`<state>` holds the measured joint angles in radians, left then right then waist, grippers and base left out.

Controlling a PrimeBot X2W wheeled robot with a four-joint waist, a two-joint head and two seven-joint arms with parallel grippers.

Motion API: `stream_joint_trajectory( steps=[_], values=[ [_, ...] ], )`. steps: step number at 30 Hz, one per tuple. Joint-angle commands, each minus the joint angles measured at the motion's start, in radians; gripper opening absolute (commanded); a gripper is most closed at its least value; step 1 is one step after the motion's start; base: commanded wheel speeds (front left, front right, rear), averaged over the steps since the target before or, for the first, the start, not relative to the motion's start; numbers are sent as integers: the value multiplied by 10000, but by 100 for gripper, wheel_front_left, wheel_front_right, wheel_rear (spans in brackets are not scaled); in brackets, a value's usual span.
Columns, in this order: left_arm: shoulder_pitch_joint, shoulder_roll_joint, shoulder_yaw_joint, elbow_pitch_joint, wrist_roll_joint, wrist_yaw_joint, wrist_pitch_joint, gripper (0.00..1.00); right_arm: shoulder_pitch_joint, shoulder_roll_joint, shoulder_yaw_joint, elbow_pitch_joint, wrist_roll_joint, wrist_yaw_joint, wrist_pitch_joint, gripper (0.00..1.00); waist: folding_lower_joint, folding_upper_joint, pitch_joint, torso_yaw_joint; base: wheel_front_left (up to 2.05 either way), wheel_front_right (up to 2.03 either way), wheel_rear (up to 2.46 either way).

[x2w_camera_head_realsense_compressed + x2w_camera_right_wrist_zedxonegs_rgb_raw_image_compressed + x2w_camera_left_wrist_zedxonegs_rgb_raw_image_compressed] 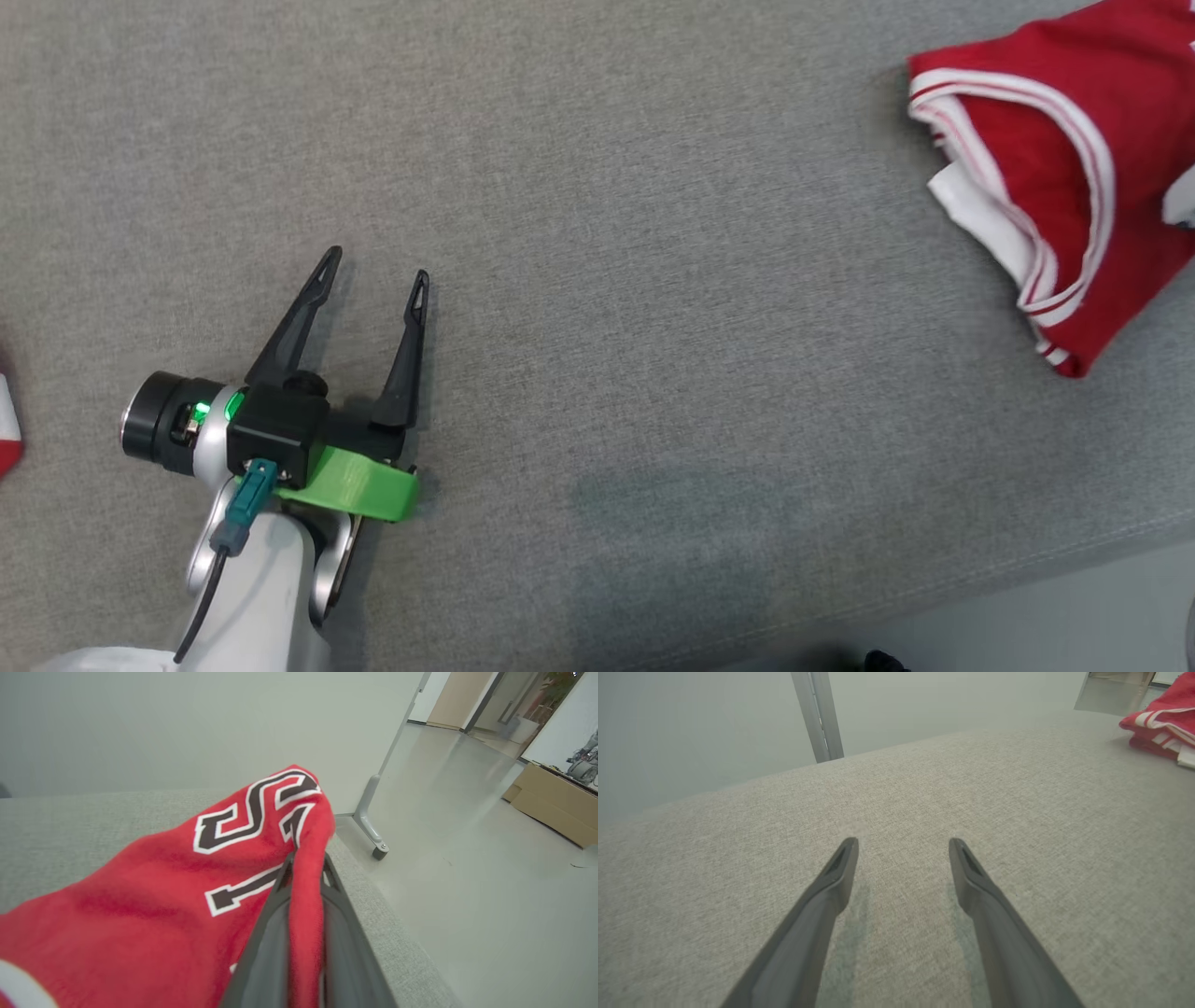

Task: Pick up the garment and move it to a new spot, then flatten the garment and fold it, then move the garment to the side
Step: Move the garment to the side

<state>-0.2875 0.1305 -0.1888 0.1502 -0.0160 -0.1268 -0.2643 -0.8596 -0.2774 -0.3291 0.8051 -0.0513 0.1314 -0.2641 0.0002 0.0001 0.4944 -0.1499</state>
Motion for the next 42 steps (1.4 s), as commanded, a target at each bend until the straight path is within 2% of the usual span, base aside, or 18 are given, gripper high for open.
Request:
stream_joint_trajectory(
  steps=[1, 5, 10, 11, 12, 15, 20, 26, 31, 37, 42],
  values=[
    [-264, 87, -7, -107, 34, -22, 9, 100, -292, -239, -686, 138, -440, -17, -3, 0, -2, -1, 879, 690, 0, 0, 0],
    [-285, 156, -41, -212, 44, -26, 9, 100, -566, -527, -2123, 243, -1458, -16, -2, 0, -2, -1, 1009, 786, 0, 0, 0],
    [-254, 201, -43, -255, 21, -30, 15, 100, -729, -696, -3275, 340, -2677, -16, -2, 0, -2, -1, 1037, 864, 0, 0, 0],
    [-258, 193, -56, -259, 21, -31, 15, 100, -761, -732, -3461, 383, -2940, -16, -2, 46, -2, -1, 1036, 877, 0, 0, 0],
    [-262, 176, -72, -259, 21, -32, 17, 100, -801, -763, -3671, 464, -3201, -16, -2, 100, -2, -1, 1031, 892, 0, 0, 0],
    [-278, 64, -157, -241, -17, -36, 17, 100, -964, -804, -4418, 658, -4057, -16, -2, 100, -2, -1, 902, 977, 0, 0, 0],
    [-266, -21, -128, -219, -76, -36, 14, 100, -1103, -683, -4798, 502, -4568, -16, -2, 100, -2, -1, 647, 1035, 0, 0, 0],
    [-55, -252, -81, -10, -155, -32, 11, 100, -799, -447, -4433, 235, -3921, -16, -2, 100, -2, -1, -96, 1178, 0, 0, 0],
    [190, -430, 49, 198, -222, 40, 9, 100, -36, -345, -3293, -25, -2938, -14, -2, 100, -2, -1, -871, 1334, 0, 0, 0],
    [683, -624, 377, 472, -372, 181, 8, 100, 1151, 159, -1118, -681, -1745, -16, -2, 100, -2, -1, -1778, 1416, 0, 0, 0],
    [1092, -700, 652, 774, -485, 209, 8, 100, 2163, 615, -135, -1345, -712, -16, -2, 100, -2, -1, -2453, 1530, 0, 0, 0]
  ],
)
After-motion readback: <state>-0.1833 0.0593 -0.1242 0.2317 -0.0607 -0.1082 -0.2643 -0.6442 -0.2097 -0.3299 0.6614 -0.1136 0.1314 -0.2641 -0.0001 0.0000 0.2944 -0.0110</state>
